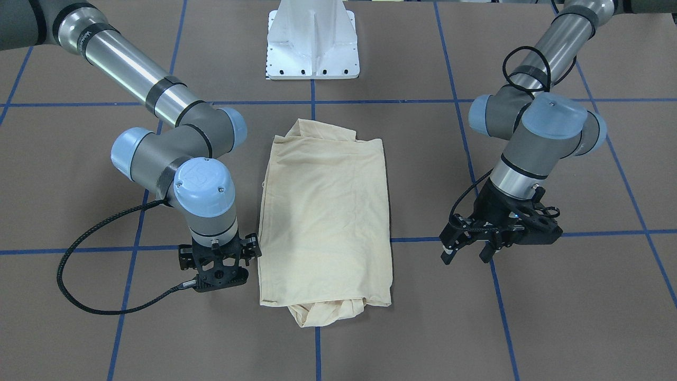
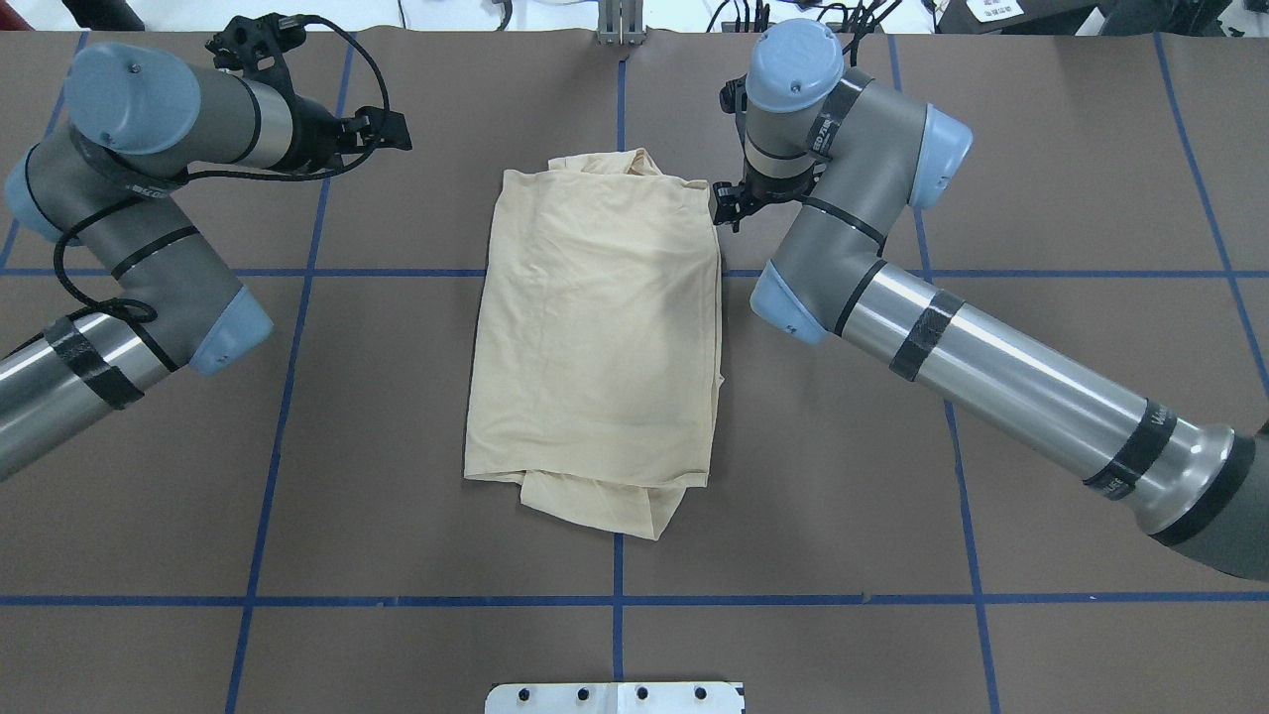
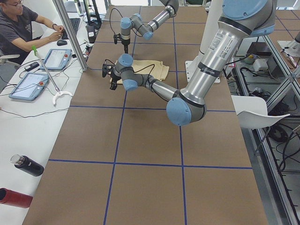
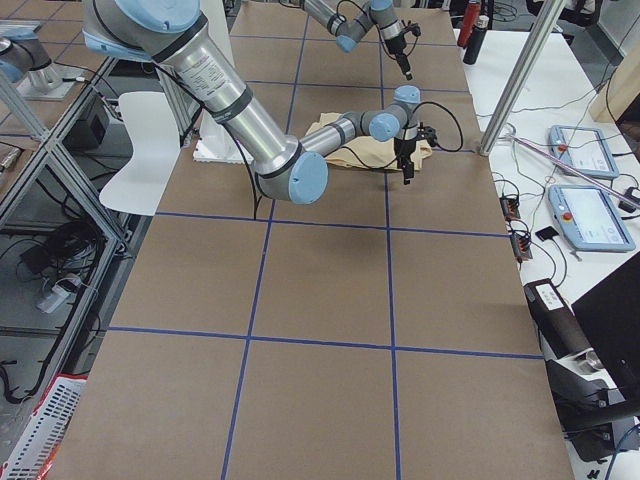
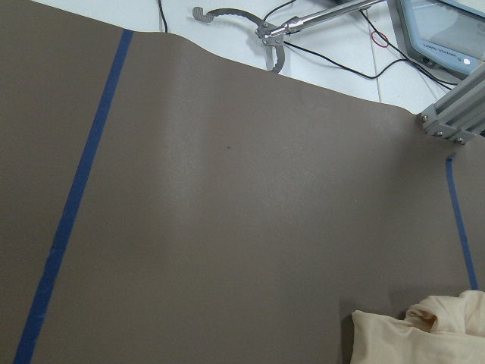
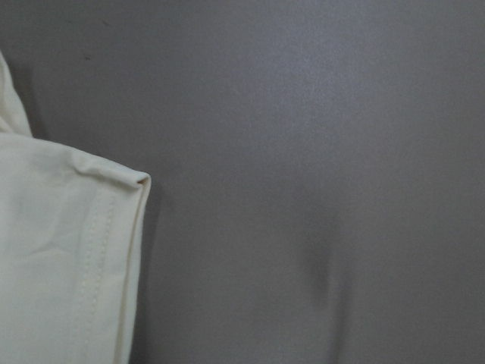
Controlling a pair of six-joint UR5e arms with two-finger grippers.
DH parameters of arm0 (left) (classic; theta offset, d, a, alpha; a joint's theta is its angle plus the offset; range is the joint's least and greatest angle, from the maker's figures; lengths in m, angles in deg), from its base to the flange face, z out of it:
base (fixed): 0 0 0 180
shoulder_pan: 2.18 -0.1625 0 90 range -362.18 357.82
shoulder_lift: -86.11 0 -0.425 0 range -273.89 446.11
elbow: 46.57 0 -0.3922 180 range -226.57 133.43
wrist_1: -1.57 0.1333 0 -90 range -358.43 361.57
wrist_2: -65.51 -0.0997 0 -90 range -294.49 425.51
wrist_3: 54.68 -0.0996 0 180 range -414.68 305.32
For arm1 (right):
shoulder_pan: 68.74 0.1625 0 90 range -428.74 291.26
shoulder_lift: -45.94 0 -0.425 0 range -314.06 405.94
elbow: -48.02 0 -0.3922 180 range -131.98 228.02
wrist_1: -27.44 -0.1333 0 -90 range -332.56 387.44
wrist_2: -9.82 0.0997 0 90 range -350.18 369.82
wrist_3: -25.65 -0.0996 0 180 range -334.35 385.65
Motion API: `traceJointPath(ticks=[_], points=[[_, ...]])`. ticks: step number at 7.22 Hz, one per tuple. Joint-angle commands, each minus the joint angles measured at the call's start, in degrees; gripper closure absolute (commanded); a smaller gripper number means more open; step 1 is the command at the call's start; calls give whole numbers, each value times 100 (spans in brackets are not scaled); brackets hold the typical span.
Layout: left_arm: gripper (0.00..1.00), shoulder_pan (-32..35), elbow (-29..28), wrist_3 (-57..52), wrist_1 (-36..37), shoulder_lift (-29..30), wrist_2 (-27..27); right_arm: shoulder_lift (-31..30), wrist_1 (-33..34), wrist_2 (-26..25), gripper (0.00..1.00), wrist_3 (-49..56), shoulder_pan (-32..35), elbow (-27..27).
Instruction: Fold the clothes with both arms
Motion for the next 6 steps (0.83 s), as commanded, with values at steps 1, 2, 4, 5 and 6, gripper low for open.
traceJointPath(ticks=[1,2,4,5,6], points=[[0,4,15,15,-140,1,18,2,-24,412,0,-46,94,261],[0,4,50,41,-185,1,349,-103,-16,606,0,-116,103,636],[0,-13,365,547,-185,-78,739,-733,-86,879,0,-956,33,1742],[0,-66,567,760,-185,-226,748,-1015,-77,923,0,-1213,-20,2235],[0,-92,804,979,-185,-436,817,-1148,-86,941,0,-1554,-99,2527]])
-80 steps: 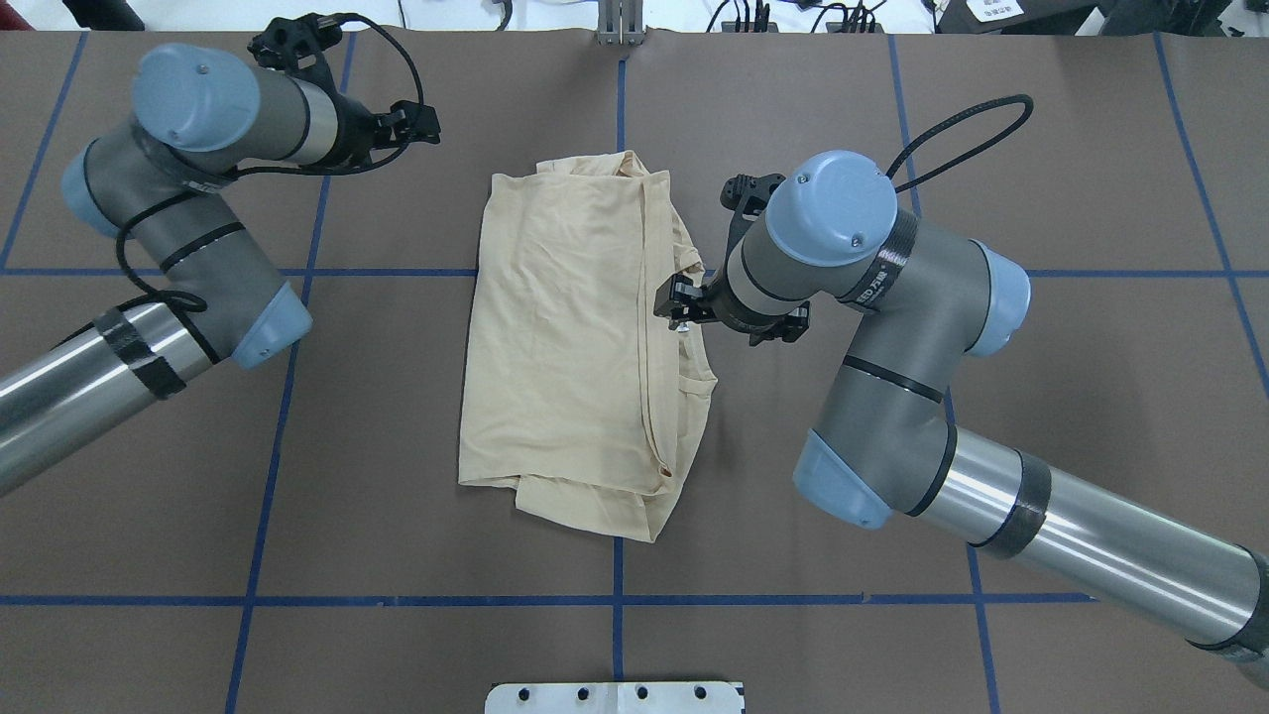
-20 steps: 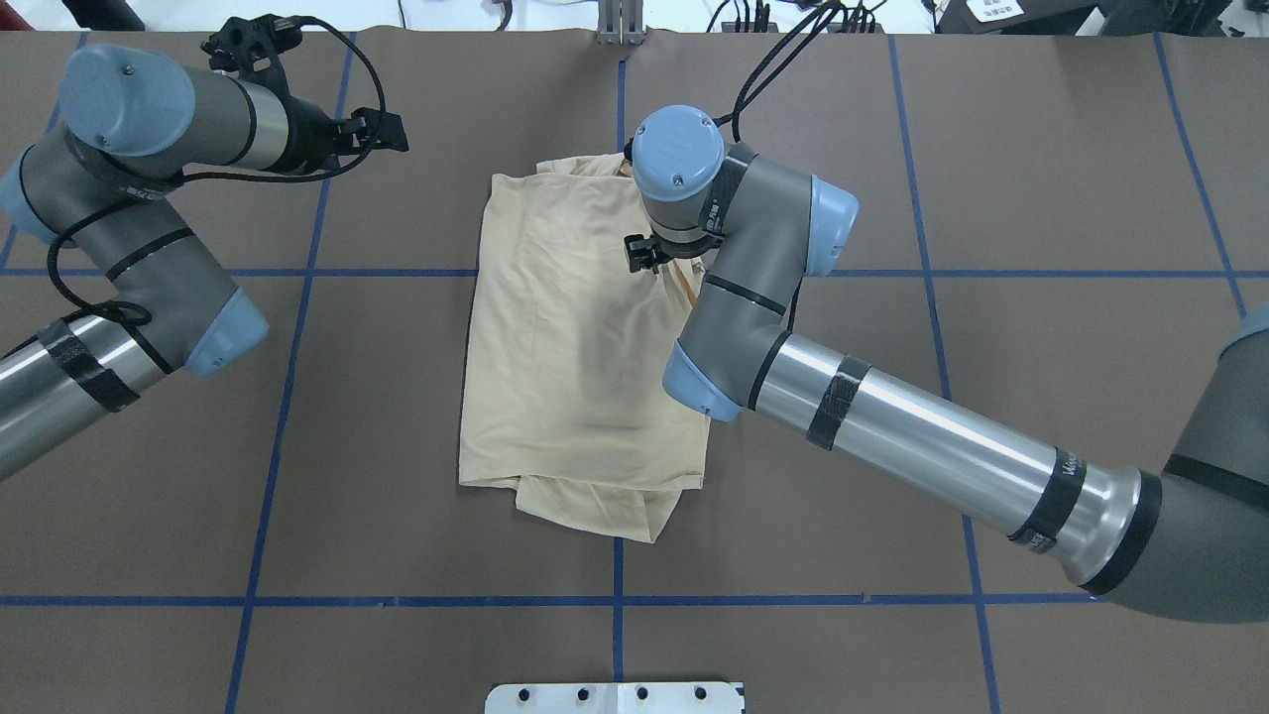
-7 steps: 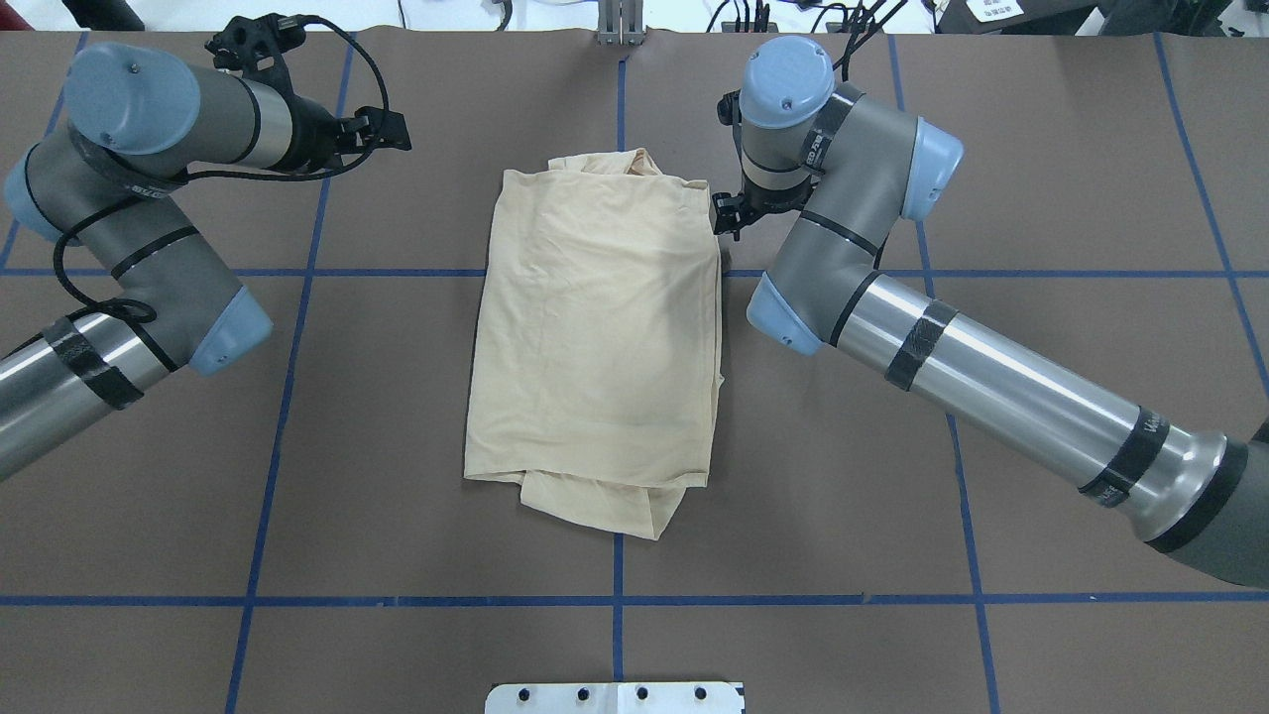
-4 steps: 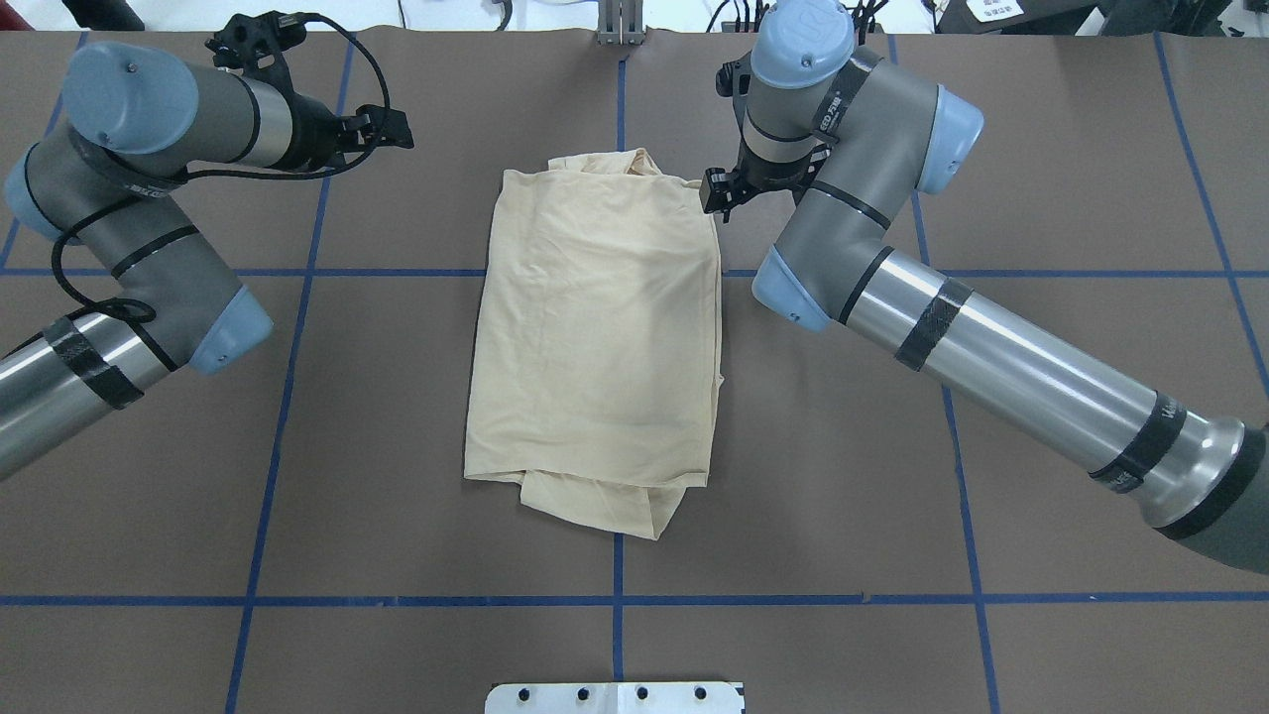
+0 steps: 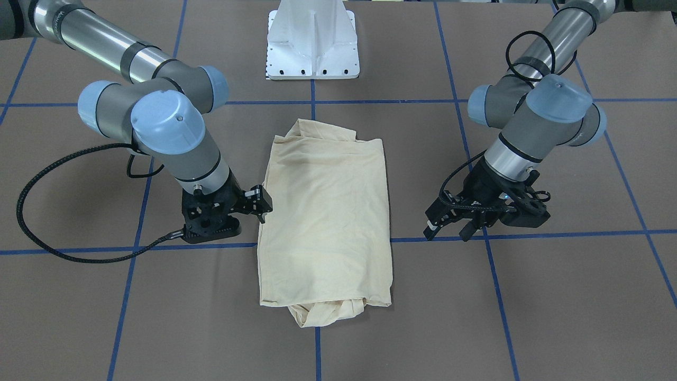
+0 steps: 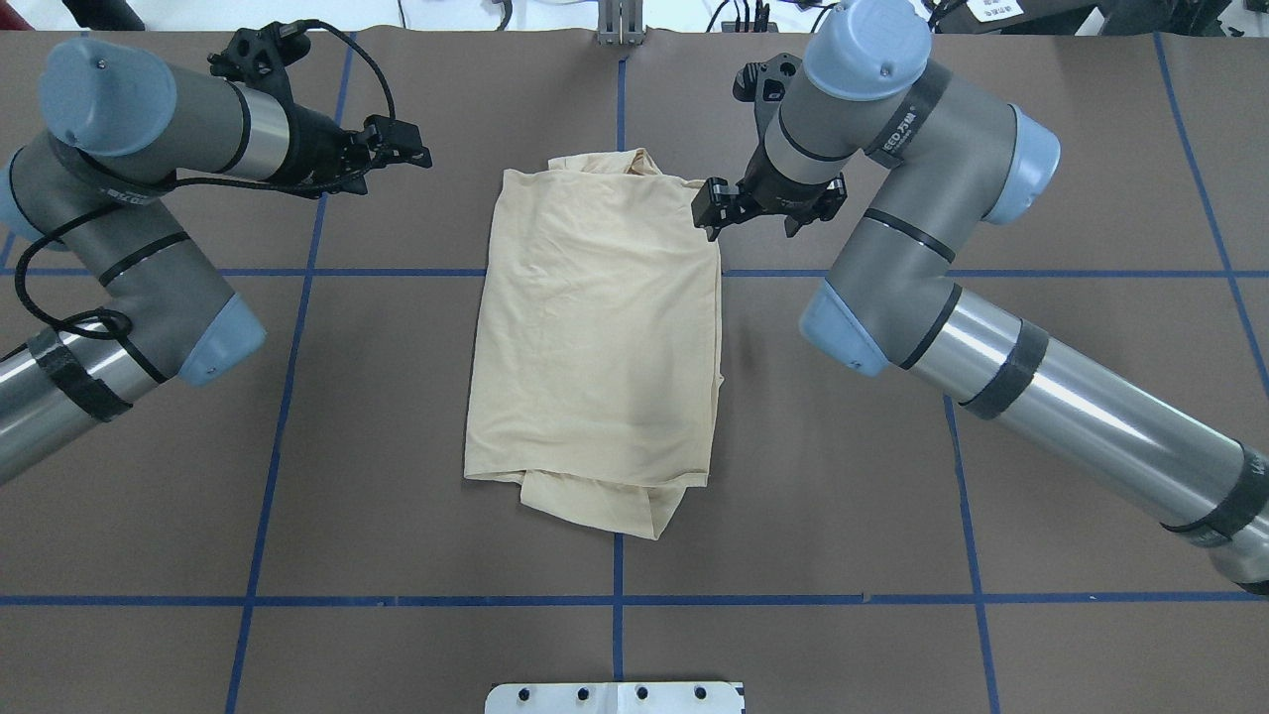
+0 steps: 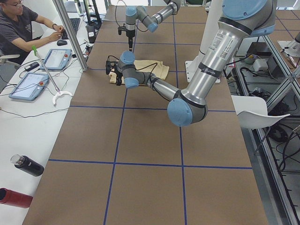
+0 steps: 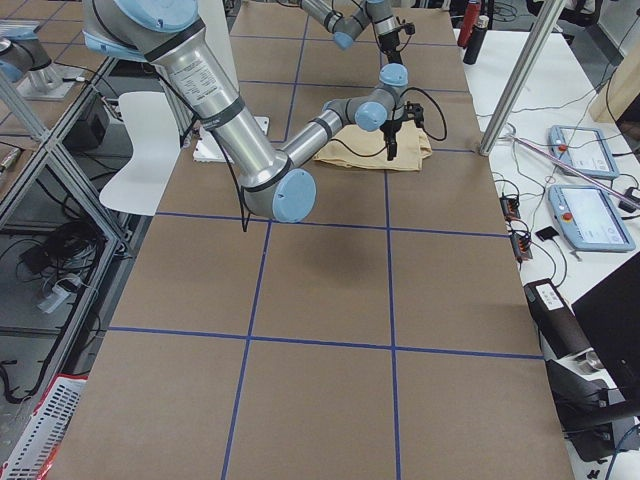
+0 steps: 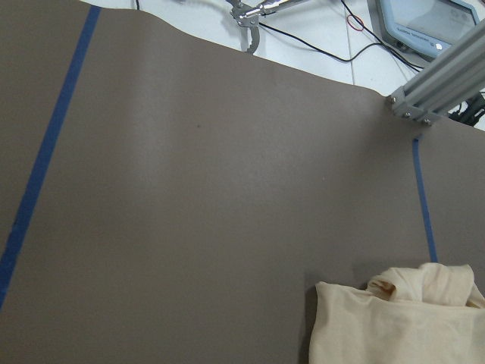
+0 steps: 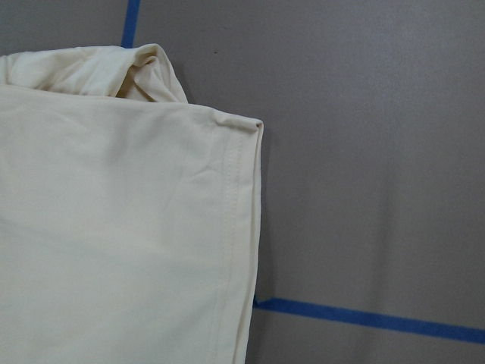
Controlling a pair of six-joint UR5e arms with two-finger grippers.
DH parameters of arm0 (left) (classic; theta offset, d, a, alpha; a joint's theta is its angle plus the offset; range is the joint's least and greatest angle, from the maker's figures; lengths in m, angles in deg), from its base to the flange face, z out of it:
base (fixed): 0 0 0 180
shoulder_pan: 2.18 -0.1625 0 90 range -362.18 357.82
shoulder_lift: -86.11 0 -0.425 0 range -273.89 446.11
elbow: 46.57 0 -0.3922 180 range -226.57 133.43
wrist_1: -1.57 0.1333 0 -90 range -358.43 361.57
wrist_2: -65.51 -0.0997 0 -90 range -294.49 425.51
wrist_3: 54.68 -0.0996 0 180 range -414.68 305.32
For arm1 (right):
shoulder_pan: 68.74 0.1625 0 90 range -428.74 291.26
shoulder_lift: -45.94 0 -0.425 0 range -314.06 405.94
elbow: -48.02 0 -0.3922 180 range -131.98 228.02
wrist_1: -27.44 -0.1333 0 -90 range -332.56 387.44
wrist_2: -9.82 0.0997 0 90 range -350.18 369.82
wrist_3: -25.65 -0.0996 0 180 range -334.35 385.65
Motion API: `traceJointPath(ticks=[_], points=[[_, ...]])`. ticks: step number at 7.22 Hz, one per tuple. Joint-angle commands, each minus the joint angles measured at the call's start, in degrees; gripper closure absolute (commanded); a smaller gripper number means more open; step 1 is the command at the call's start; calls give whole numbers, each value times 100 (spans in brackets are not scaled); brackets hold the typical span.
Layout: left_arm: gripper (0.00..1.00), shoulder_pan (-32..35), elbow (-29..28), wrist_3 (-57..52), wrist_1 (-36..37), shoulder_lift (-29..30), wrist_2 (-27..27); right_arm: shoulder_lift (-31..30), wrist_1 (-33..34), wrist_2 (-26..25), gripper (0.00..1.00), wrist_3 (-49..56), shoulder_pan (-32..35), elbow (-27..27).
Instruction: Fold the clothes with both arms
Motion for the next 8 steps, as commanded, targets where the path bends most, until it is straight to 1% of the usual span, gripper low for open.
traceJointPath(ticks=[1,2,3,4,5,6,7,8], points=[[0,-343,424,554,-35,-429,57,-294,-9,47,0,-692,-215,652],[0,-738,478,1078,-418,-606,-100,-321,-9,47,0,-895,-312,802],[0,-1055,531,1493,-1023,-903,-319,-330,-9,47,0,-1088,-348,943],[0,-1441,871,1627,-1055,-1219,-634,-382,-9,47,0,-1169,-366,1049],[0,-1758,996,1768,-1046,-1362,-812,-400,-18,39,0,-1178,-392,1093],[1,-2031,997,1961,-1029,-1363,-1022,-400,-10,39,0,-1187,-401,1120],[1,-2182,997,2067,-985,-1355,-1085,-409,-9,39,0,-1178,-410,1120],[1,-2322,1102,2138,-663,-1302,-1112,-435,-18,39,0,-1178,-410,1129]])
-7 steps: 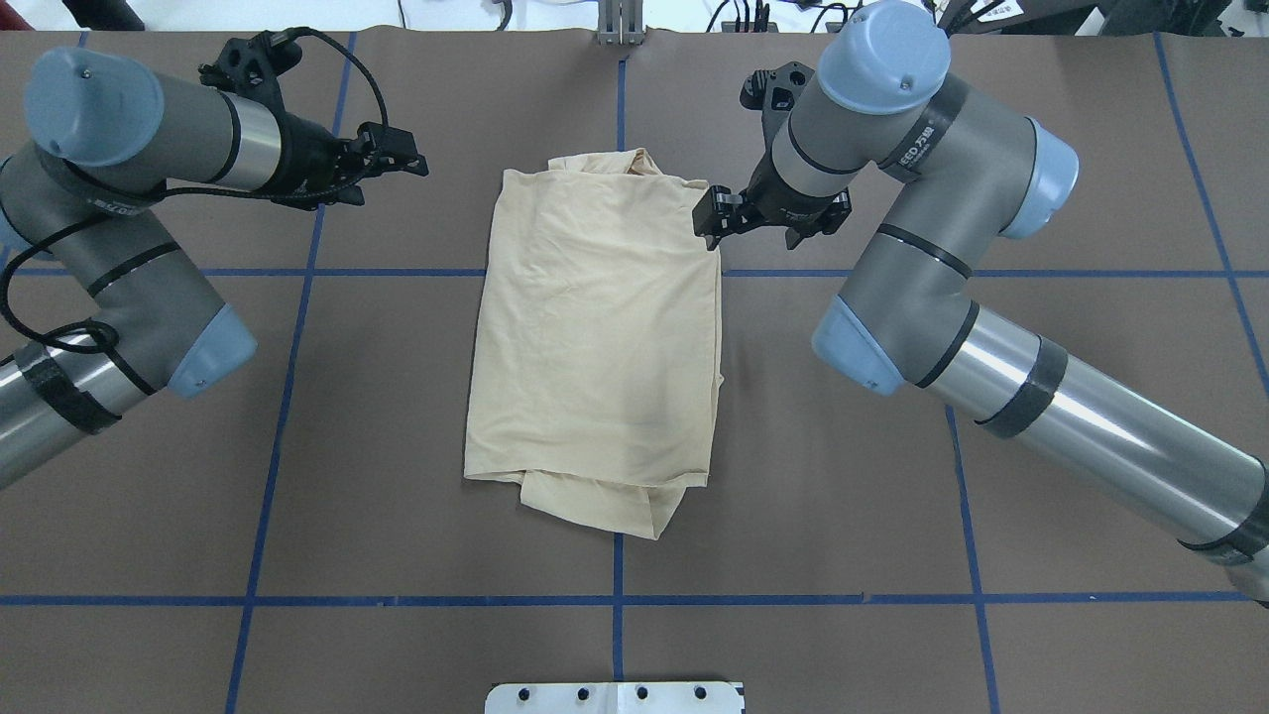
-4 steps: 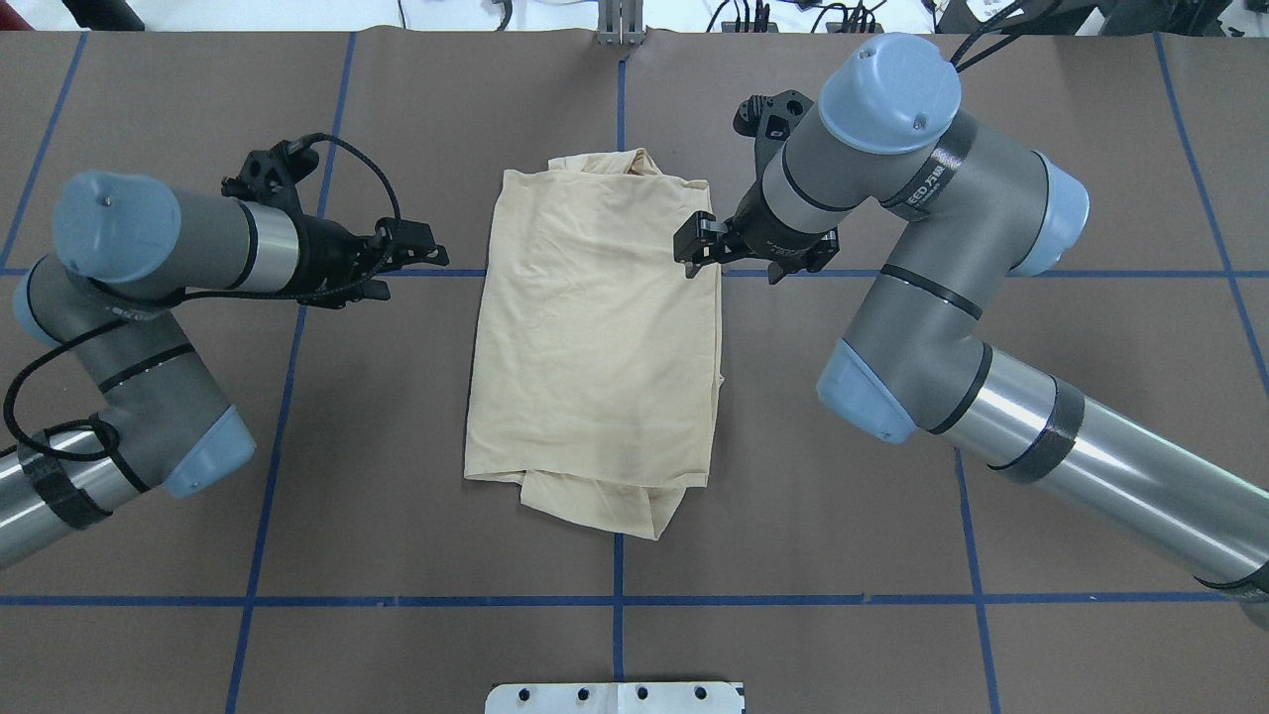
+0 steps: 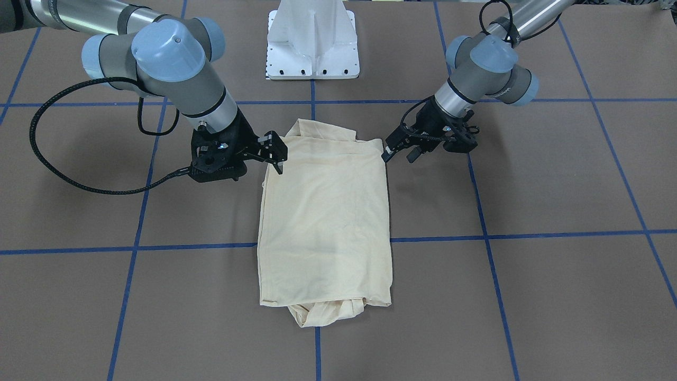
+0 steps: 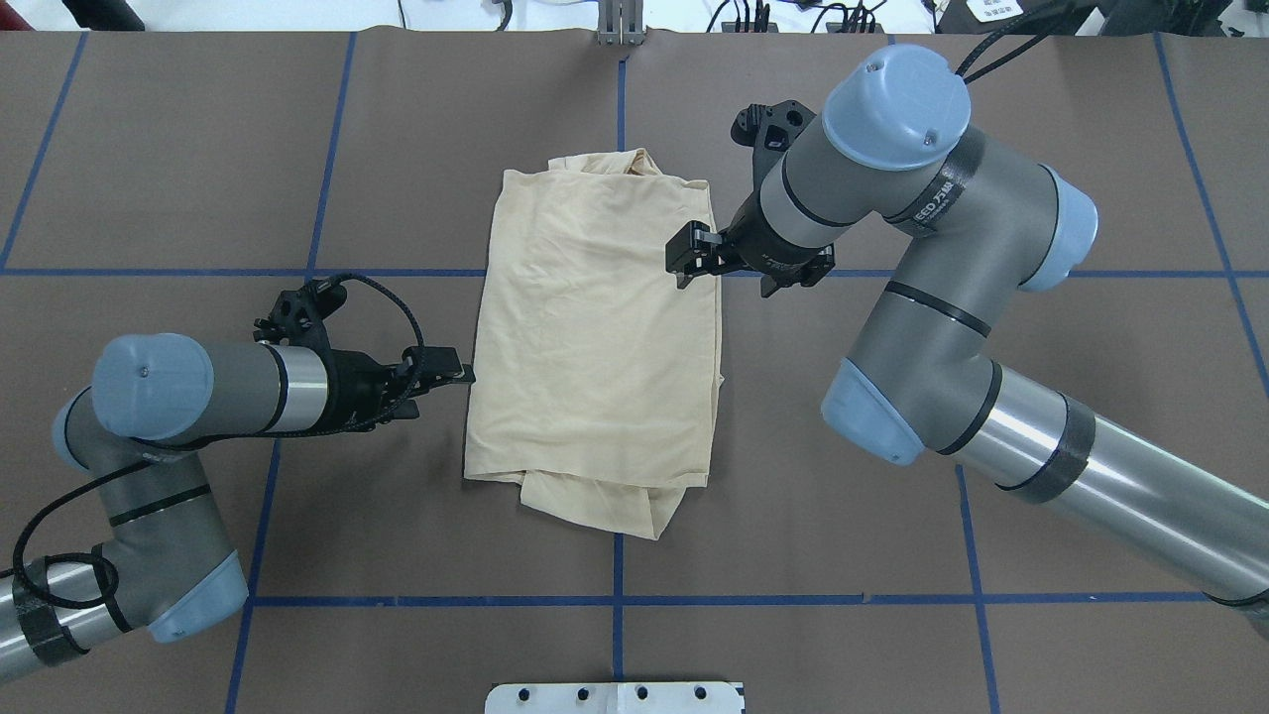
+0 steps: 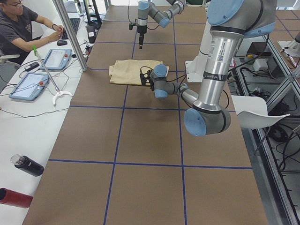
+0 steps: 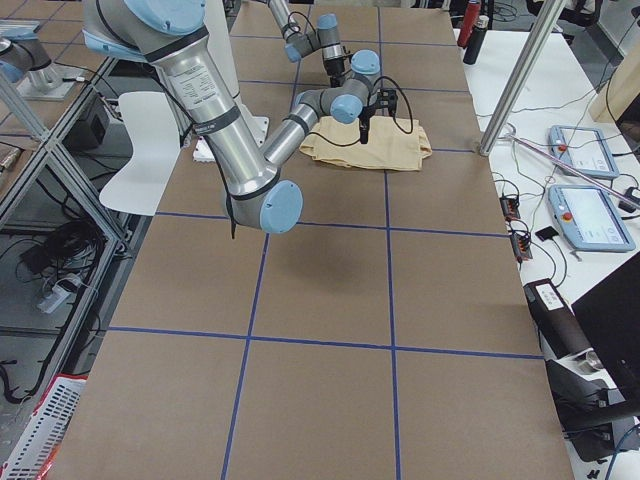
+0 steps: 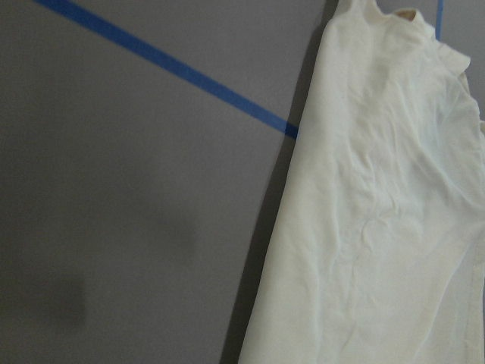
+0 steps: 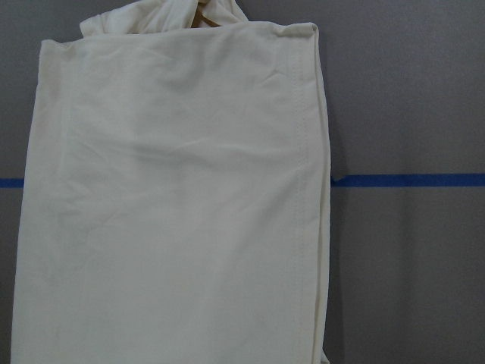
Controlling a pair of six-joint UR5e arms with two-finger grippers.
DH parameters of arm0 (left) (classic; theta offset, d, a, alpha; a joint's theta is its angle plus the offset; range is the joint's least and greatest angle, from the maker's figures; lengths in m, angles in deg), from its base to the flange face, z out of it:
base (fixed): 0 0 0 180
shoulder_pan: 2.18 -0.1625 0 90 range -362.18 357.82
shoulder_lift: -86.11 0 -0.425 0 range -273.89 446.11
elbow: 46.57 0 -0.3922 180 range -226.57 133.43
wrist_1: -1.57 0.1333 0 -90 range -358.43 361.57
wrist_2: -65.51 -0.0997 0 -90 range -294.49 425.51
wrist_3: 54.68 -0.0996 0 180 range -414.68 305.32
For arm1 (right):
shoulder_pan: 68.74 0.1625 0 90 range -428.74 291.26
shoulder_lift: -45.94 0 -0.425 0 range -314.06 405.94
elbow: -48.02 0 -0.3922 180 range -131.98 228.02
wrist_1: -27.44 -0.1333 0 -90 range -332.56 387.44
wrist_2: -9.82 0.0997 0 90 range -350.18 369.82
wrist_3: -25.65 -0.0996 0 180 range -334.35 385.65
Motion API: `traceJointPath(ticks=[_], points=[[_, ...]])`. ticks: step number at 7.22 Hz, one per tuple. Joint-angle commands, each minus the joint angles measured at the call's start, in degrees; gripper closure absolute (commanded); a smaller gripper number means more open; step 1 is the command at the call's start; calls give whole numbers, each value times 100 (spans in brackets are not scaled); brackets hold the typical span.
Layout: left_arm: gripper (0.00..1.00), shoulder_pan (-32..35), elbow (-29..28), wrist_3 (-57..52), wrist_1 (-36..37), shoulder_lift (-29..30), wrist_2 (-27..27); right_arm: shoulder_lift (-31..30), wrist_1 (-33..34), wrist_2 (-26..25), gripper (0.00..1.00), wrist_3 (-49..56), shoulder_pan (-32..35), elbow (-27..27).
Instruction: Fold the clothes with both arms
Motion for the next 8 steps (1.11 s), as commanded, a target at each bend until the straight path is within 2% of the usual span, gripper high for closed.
traceJointPath(ticks=[1,3,8], points=[[1,-305,133,117,591,215,-196,-25,2,0,0,-1,-6,5],[2,-508,124,310,691,295,-259,-33,2,0,0,-1,-6,4],[4,-544,115,310,700,269,-259,-51,2,0,0,-1,-6,-4]])
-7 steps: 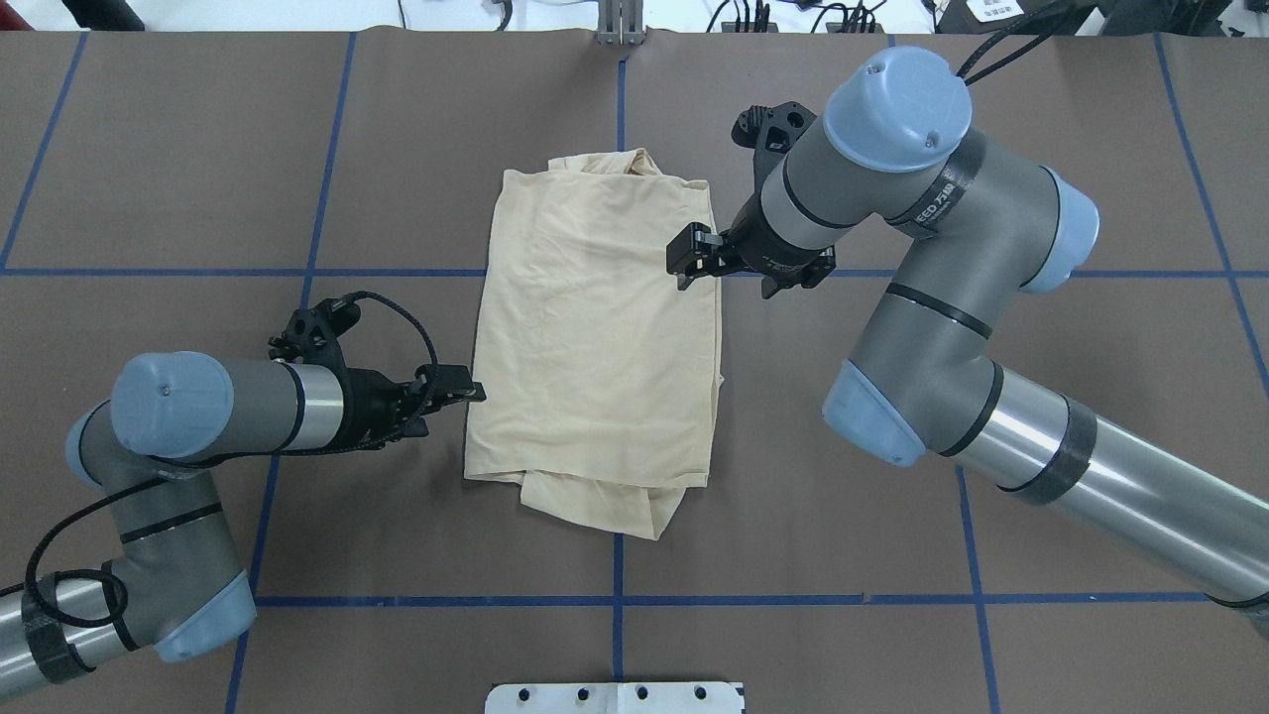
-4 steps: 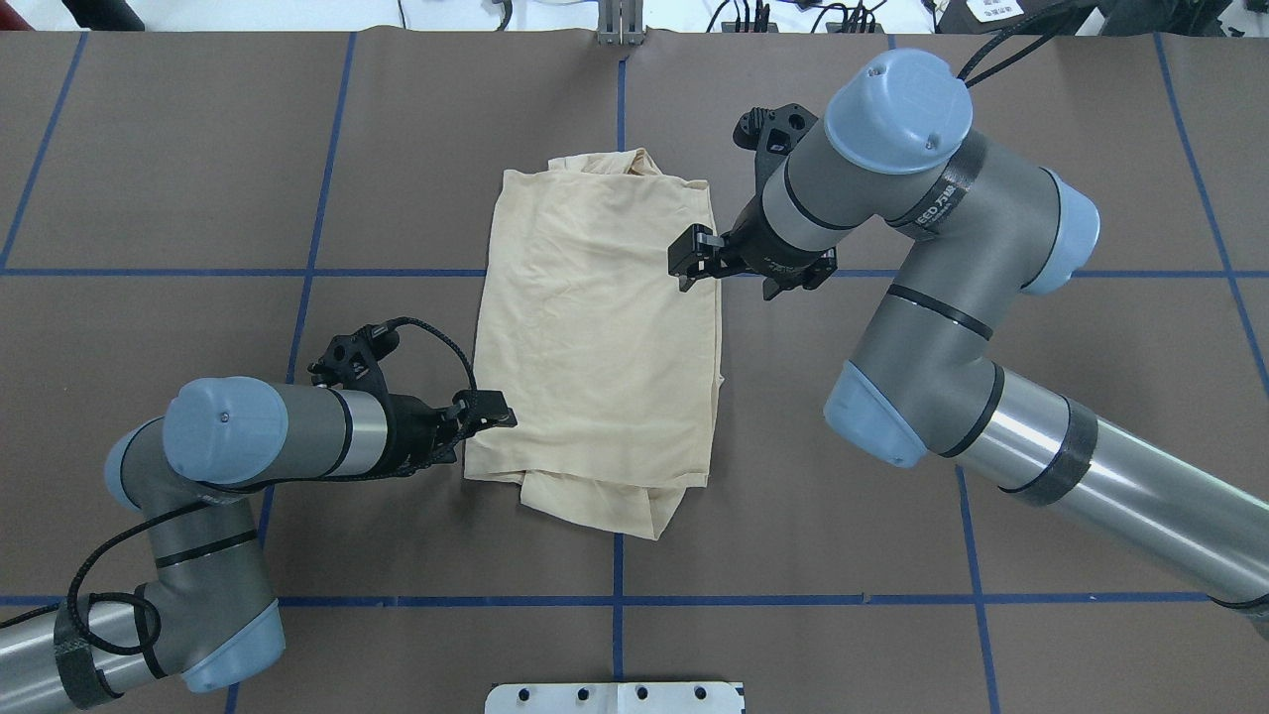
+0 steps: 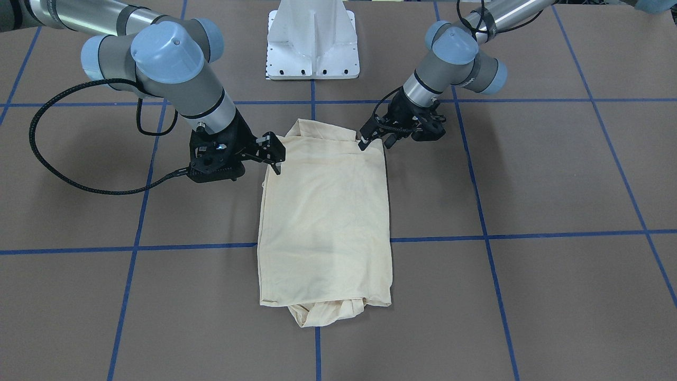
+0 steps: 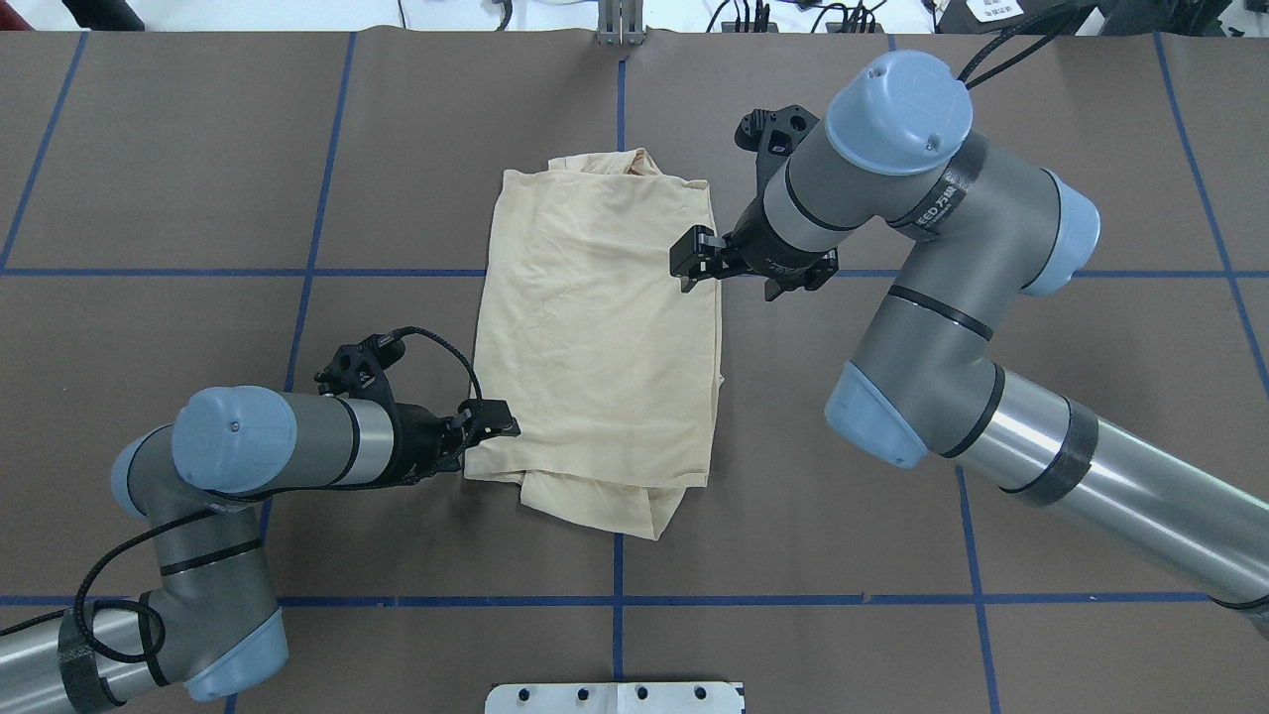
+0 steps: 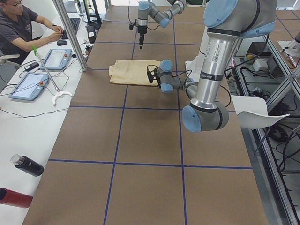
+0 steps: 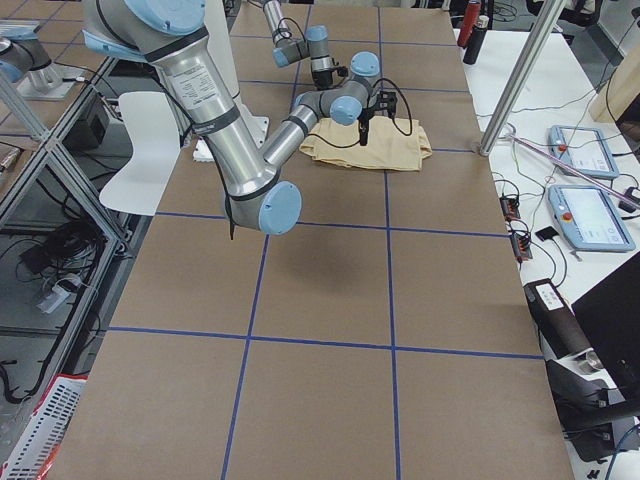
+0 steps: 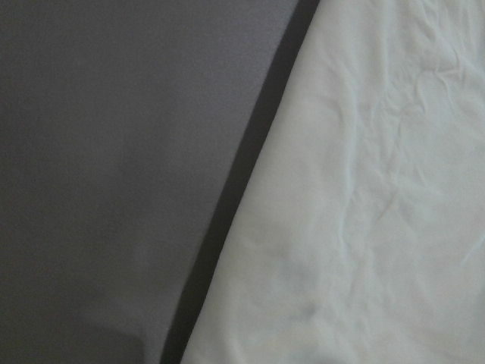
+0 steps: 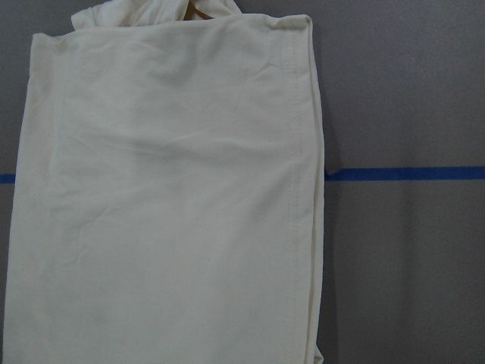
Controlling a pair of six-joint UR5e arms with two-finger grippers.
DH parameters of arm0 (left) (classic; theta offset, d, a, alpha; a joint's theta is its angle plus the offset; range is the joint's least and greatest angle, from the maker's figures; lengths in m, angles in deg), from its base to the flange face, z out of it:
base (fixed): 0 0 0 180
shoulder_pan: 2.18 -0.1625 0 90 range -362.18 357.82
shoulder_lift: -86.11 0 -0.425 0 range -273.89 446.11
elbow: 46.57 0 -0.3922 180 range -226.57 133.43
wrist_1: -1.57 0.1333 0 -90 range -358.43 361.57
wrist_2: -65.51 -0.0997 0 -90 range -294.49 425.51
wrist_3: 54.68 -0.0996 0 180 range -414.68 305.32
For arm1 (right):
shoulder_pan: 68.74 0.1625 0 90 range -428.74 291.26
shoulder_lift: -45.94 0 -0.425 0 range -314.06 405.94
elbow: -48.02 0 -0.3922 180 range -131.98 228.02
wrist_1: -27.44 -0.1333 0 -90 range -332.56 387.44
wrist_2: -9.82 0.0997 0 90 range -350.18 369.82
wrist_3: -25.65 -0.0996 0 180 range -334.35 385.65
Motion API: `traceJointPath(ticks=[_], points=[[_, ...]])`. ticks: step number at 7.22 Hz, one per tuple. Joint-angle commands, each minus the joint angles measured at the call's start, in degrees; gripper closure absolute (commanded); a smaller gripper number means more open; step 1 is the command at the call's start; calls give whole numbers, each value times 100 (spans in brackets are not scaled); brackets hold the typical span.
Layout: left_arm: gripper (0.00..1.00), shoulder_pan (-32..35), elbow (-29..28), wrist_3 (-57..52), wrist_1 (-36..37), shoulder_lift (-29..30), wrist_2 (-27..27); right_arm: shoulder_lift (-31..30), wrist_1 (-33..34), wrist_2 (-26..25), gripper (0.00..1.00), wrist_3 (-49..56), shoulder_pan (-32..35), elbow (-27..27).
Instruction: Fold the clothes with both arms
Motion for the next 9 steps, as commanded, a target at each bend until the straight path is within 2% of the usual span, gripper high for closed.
traceJointPath(ticks=[1,4,6,7,9], points=[[5,-25,-6,0,0,-5,0,-6,0,0,0,0,0,8],[7,-113,-42,0,0,-5,0,-15,0,0,0,9,0,-1],[29,-113,-33,0,0,-13,0,-15,0,0,0,9,0,-1],[44,-113,-24,0,0,-13,0,-6,0,0,0,17,0,-1],[80,-113,-15,-17,0,-13,0,-6,0,0,0,17,0,-1]])
